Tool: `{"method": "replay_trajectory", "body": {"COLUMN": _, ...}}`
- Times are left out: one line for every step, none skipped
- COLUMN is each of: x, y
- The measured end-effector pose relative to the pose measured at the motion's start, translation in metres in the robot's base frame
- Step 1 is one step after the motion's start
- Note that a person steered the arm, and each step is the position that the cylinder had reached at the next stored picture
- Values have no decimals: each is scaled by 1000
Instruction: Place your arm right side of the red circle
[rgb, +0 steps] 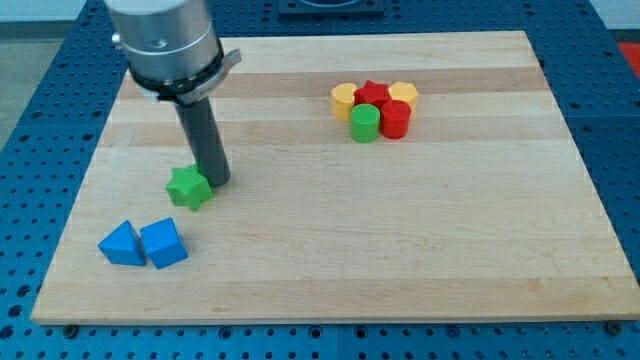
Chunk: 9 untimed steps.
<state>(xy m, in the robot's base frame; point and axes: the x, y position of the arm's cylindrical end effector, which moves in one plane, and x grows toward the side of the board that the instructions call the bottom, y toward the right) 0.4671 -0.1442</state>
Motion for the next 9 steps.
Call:
{"method": "replay_trajectory", "body": {"x": 14, "y": -16}}
{"method": "replay_trajectory", "body": {"x": 14, "y": -33}}
{"method": "replay_trajectory", "body": {"x": 16, "y": -46}}
{"method": "replay_trajectory", "body": {"x": 7, "y": -25}}
{"method": "replay_trajectory", "body": {"x": -14, "y": 22}}
{"method": "replay_trajectory", "body": {"x": -36, "y": 58}}
{"method": "replay_trajectory", "body": {"x": -37, "y": 121}}
{"method": "replay_trajectory", "body": {"x": -37, "y": 191}}
{"method": "replay_trajectory", "body": {"x": -42, "y": 251}}
